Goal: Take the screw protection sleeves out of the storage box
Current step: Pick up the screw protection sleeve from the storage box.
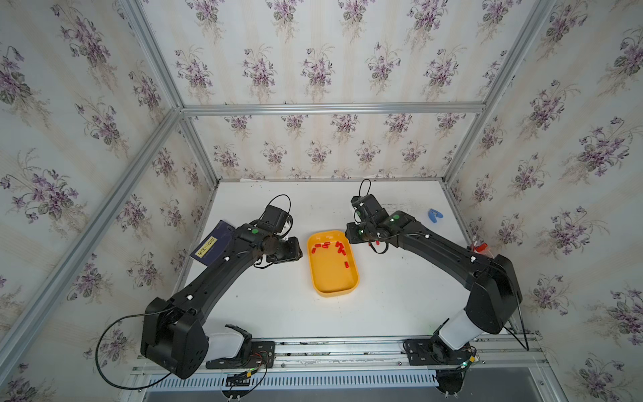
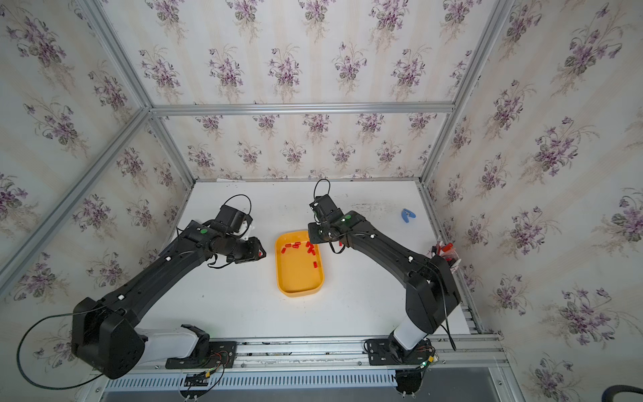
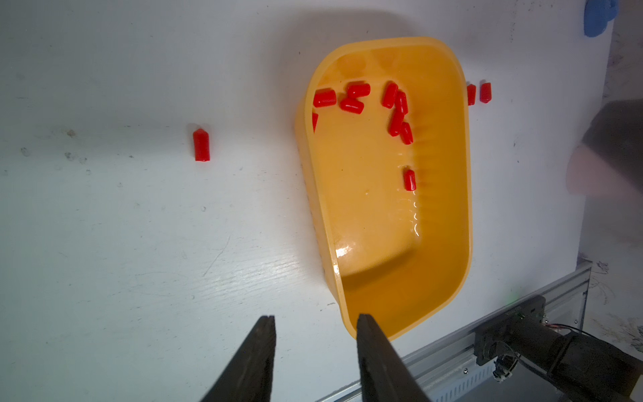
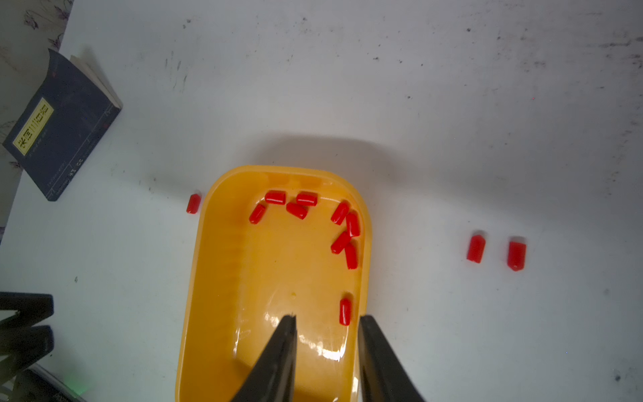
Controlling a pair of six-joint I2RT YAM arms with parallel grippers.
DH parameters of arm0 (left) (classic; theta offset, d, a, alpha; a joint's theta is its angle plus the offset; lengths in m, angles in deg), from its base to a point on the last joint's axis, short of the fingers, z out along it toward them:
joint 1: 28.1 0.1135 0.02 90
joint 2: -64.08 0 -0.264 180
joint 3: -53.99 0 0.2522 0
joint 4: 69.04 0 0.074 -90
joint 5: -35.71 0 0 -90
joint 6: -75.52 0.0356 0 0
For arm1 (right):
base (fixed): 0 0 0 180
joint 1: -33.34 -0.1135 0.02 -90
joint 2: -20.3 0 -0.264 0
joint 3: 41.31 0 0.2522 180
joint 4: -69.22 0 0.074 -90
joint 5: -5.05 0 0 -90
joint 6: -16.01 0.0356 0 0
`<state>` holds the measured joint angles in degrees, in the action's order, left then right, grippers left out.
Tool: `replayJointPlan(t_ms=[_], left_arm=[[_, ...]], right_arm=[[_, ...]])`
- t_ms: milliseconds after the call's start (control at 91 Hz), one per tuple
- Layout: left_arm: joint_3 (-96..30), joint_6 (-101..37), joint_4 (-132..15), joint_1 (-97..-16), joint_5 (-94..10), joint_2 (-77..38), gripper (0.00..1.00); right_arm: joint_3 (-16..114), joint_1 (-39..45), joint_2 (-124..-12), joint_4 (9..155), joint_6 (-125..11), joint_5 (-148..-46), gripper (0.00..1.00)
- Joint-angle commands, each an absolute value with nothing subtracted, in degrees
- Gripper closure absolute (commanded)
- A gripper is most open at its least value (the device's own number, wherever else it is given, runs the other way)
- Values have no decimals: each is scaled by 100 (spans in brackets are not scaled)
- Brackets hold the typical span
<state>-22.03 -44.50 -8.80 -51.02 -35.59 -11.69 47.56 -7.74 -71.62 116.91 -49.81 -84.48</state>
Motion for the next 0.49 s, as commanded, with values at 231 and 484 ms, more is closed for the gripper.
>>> replayJointPlan(t_ms=[231, 484], left_arm=[[-2830, -4966, -504, -6122, -3876, -1593, 56], [-2753, -5280, -674, -6189, -4033, -1620, 56]], right_arm=[[4458, -610, -6862, 11918, -4555, -8301, 65], [4911, -992, -6815, 12348, -4383, -8595, 66]])
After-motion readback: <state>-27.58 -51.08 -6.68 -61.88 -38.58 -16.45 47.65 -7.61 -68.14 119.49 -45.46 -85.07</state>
